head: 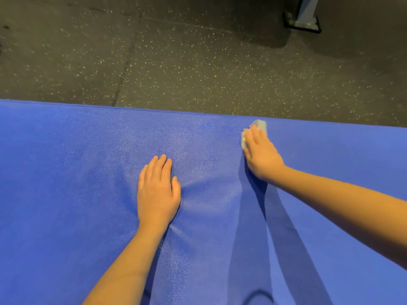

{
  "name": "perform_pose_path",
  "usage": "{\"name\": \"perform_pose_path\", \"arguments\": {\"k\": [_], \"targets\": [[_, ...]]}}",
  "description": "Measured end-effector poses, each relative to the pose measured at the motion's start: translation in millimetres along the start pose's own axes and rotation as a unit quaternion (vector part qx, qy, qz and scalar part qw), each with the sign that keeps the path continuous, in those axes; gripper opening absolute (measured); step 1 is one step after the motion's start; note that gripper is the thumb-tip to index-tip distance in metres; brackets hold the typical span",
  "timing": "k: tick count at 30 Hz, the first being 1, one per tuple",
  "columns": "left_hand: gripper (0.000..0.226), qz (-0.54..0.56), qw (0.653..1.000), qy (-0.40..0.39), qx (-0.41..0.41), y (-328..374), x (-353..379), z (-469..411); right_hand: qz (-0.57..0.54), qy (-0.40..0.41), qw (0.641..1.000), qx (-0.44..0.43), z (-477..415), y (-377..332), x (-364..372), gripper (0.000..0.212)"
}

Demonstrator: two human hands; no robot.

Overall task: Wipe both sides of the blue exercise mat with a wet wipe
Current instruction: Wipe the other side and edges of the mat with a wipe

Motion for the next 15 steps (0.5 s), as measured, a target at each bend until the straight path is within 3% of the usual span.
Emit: {"name": "perform_pose_path", "arguments": {"k": [2, 5, 7, 11, 13, 15], "targets": [[0.049, 0.003, 1.000, -0.002, 0.000, 1, 0, 0, 0.041, 0.019, 0.989, -0.138, 22, -31, 0, 0.040], [0.049, 0.005, 1.000, -0.001, 0.001, 0, -1, -1, -0.026, 0.016, 0.963, -0.269, 45, -32, -6, 0.048], [0.049, 0.007, 1.000, -0.003, 0.002, 0, -1, -1, -0.021, 0.018, 0.970, -0.243, 42, -17, -2, 0.047], [0.049, 0.000, 1.000, -0.010, 0.000, 0, 0, -1, -0.033, 0.014, 0.997, -0.068, 26, -33, -3, 0.049], [0.049, -0.007, 1.000, -0.016, 0.000, -1, 1, -1, -0.014, 0.028, 0.993, -0.112, 33, -65, -4, 0.047], [0.050, -0.011, 0.999, -0.032, -0.003, -1, 2, -1, -0.005, 0.050, 0.971, -0.232, 49, -86, -6, 0.040]]}}
Point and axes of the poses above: each hand's wrist, its own z-axis away from the middle knuckle, its own x-axis out of the palm, y = z × x, the point moved 2 cm from there along -z, towards the middle knuckle, and after that the axes turned 12 degrees about z, right-handed, at the moved point
